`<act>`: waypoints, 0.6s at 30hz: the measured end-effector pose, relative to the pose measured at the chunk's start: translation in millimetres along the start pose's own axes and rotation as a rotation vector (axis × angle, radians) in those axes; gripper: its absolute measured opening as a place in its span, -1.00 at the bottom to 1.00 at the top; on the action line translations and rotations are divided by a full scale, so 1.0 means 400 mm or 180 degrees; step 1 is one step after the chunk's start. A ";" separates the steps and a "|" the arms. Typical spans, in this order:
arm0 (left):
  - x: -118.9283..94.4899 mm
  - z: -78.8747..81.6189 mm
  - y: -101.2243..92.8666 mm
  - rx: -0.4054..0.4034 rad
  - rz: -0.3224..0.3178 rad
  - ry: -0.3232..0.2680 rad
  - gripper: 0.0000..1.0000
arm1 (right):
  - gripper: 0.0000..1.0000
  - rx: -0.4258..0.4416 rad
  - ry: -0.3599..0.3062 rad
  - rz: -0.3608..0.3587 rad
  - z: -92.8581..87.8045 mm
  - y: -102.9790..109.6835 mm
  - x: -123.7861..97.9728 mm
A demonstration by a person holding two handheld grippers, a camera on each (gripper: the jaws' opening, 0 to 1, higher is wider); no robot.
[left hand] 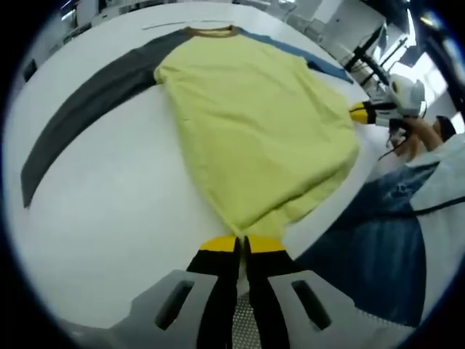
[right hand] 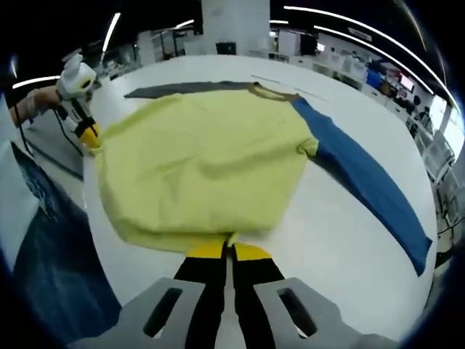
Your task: Fold the garment on the visible template until the final outline fits inside the template.
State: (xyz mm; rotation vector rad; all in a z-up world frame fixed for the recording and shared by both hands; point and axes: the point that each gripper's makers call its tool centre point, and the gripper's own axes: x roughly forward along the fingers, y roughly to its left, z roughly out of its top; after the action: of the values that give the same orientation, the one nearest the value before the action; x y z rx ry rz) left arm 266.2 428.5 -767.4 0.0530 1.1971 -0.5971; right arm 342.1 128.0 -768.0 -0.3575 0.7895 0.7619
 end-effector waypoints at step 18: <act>-0.074 0.009 -0.006 0.0120 0.0214 -0.0079 -1.00 | -0.95 -0.0051 -0.0078 -0.0241 0.026 -0.035 -0.123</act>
State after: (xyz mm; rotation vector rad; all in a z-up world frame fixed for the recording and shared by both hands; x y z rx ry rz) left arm 261.5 437.3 -739.3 0.1169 1.1557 -0.5598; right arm 334.7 100.7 -724.2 -0.3897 0.7431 0.7009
